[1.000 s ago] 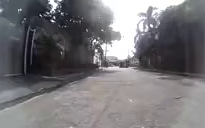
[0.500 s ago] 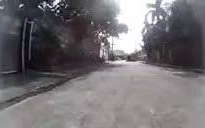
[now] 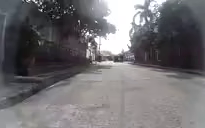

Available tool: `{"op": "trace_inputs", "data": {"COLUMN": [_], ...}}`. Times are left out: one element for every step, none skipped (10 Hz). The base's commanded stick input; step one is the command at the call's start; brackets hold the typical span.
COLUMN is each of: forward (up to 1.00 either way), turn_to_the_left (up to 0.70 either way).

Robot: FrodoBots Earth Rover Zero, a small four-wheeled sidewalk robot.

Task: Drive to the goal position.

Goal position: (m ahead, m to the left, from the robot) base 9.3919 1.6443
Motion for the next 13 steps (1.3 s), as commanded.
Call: {"op": "trace_inputs", "data": {"forward": [1.00, 1.00, 1.00, 1.00, 1.00, 1.00, 1.00, 1.00, 1.00, 1.00, 1.00, 1.00, 1.00], "turn_to_the_left": [-0.35, -0.22, -0.10, 0.01, 0.08, 0.08, 0.05, 0.03, 0.00, 0.02, 0.06, 0.08, 0.00]}}
